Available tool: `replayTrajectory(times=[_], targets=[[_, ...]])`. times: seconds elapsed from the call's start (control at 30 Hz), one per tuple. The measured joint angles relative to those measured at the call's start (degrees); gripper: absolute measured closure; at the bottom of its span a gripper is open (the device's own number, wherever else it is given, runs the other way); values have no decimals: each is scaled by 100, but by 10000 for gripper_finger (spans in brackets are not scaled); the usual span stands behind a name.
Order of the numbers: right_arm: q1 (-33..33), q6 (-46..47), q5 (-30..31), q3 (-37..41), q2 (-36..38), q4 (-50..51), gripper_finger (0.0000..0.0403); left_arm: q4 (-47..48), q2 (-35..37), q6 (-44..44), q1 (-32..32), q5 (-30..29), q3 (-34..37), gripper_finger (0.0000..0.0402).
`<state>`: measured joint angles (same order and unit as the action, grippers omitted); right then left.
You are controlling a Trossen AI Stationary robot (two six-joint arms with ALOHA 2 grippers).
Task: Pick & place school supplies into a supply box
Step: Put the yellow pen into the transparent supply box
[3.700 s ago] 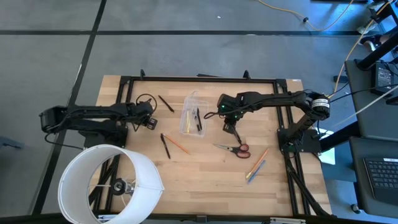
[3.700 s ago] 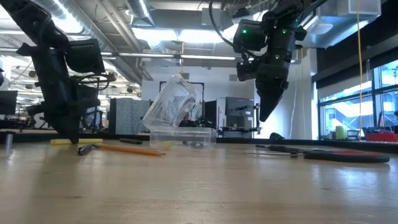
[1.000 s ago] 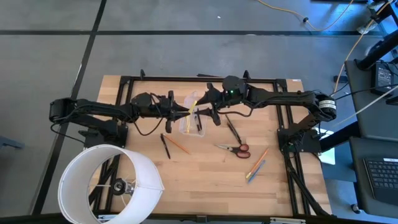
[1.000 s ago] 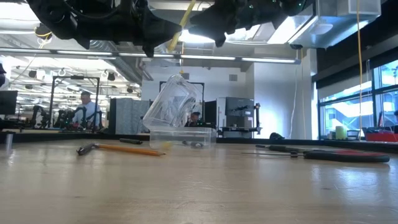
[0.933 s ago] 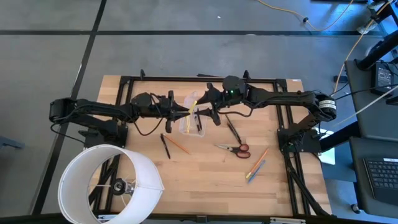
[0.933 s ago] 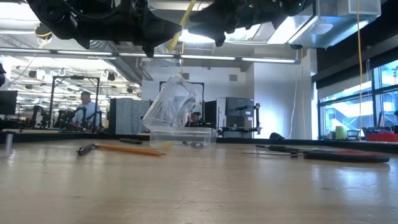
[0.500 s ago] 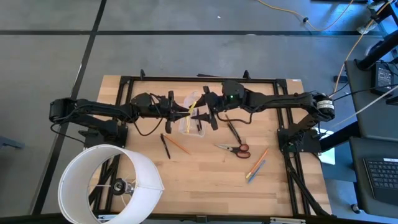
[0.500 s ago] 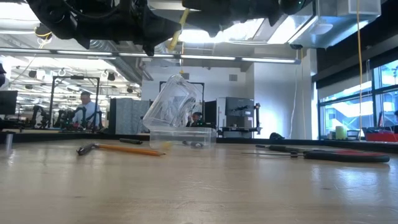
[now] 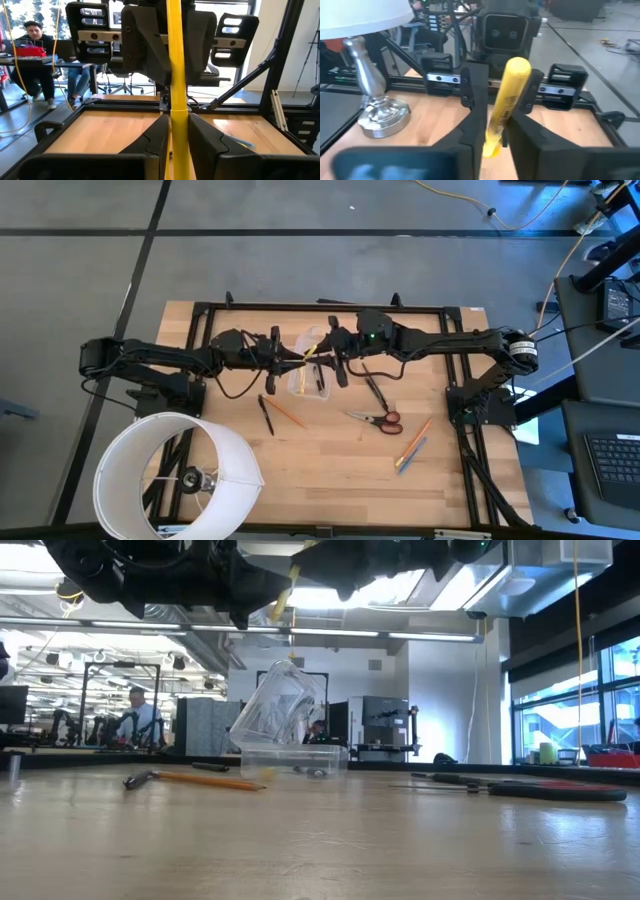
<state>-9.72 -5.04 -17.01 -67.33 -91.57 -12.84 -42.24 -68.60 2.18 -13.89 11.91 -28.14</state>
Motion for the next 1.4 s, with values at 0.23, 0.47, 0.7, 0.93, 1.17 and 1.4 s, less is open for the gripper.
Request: replayTrajectory(times=[0.23, 0.47, 0.7, 0.93, 1.17, 1.4], targets=[[2, -69, 82, 0, 2, 85, 362, 92, 0, -204, -2, -35, 0, 338], [-59, -81, 85, 9, 341, 455, 362, 760, 244, -189, -24, -64, 0, 303], [-141, 473, 1023, 5, 1113, 2061, 362, 1766, 584, -173, -24, -51, 0, 290], [-317, 1502, 1350, 413, 1358, 2898, 361, 2496, 588, 160, -22, -36, 0, 295], [-644, 2150, 963, 1347, 1089, 1483, 358, 2754, 588, 172, -22, -34, 0, 291], [-804, 3005, 531, 2284, 701, -318, 357, 3098, 588, 314, -20, -29, 0, 295]])
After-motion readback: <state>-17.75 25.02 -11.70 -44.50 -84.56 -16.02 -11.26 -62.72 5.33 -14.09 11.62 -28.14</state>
